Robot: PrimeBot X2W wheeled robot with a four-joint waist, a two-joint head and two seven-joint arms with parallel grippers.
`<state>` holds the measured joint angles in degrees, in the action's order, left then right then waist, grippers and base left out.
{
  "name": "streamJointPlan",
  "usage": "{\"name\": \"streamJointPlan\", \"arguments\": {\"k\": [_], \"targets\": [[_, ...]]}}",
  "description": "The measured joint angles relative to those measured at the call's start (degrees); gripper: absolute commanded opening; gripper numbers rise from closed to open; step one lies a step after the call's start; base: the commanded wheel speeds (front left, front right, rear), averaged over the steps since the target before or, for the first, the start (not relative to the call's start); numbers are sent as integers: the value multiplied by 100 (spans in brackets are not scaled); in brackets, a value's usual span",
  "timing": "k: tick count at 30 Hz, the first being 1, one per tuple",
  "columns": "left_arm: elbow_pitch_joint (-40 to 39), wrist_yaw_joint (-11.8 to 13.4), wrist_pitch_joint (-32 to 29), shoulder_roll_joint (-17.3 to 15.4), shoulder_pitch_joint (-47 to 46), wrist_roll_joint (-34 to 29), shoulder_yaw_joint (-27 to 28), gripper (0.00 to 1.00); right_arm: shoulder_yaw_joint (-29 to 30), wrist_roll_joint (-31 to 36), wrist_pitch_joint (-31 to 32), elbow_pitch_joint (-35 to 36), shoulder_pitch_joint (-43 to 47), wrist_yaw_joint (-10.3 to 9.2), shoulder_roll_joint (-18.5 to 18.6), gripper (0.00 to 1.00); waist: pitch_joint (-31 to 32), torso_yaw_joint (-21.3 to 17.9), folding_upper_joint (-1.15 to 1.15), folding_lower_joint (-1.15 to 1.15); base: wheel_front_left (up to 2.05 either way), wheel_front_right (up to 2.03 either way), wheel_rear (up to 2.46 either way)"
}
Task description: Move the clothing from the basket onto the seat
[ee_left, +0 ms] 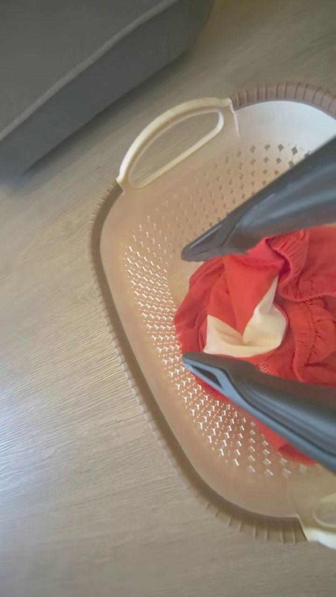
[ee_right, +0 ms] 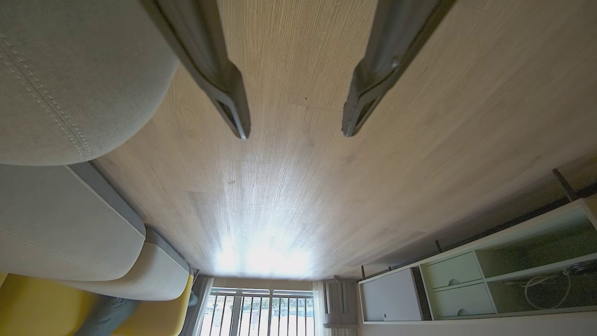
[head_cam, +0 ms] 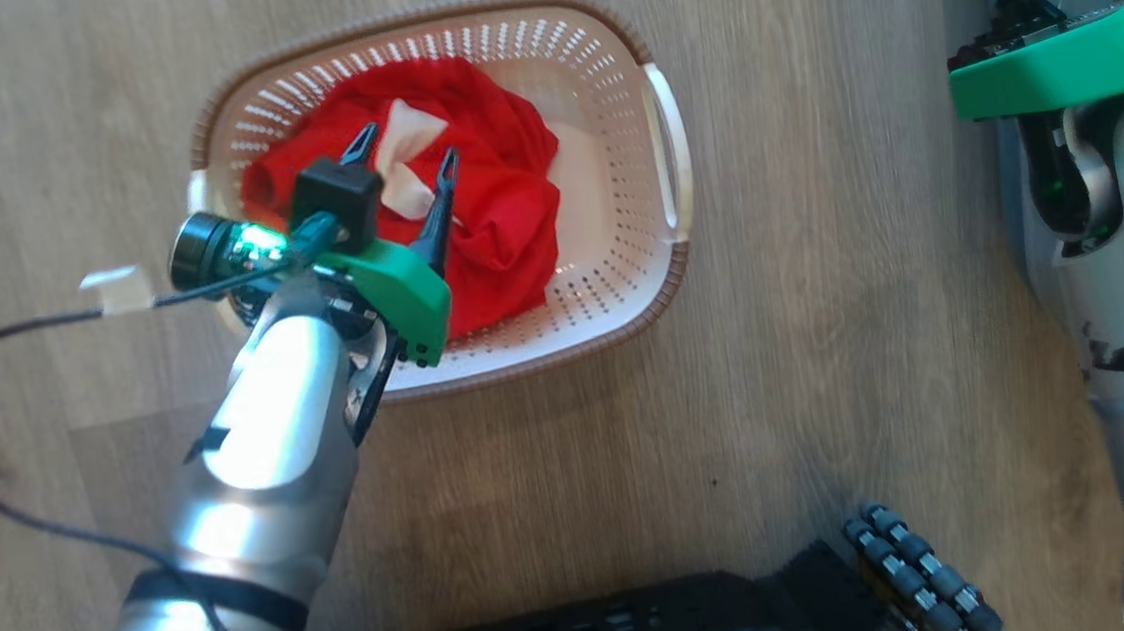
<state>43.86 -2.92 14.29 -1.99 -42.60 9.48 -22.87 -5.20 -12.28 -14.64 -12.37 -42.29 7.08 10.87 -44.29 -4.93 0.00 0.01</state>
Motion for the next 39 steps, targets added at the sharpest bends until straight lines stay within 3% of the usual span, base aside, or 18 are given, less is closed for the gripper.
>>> {"name": "streamJointPlan", "arguments": {"k": [14, 25, 30, 31, 32, 39], "targets": [[2301, 18, -208, -1, -1385, -700, -1378, 100, -137, -37, 0, 107, -65, 1, -163, 100, -619, -444, 0, -1, 0, 0, 0], [2917, 566, -896, -120, -1875, -1109, -1906, 100, -155, -38, 0, 211, -74, 1, -241, 100, -979, -589, 0, -1, 0, 0, 0], [2977, 558, -1068, -256, -1930, -1156, -1986, 100, -144, -38, 0, 241, -132, 1, -288, 100, -1093, -676, 0, -1, 0, 0, 0], [2977, 533, -1049, -253, -1939, -1147, -1978, 56, -133, -38, 0, 241, -151, 1, -290, 100, -1103, -684, 0, -1, 0, 0, 0], [2977, 502, -960, -249, -1944, -1096, -1963, 0, -119, -38, 0, 241, -162, 1, -290, 100, -1103, -685, 0, -1, 0, 0, 0], [2982, 402, -452, -131, -1936, -773, -1867, 0, -97, -75, 0, 207, -162, 1, -319, 100, -893, -632, 0, -1, 0, 0, 0]]}}
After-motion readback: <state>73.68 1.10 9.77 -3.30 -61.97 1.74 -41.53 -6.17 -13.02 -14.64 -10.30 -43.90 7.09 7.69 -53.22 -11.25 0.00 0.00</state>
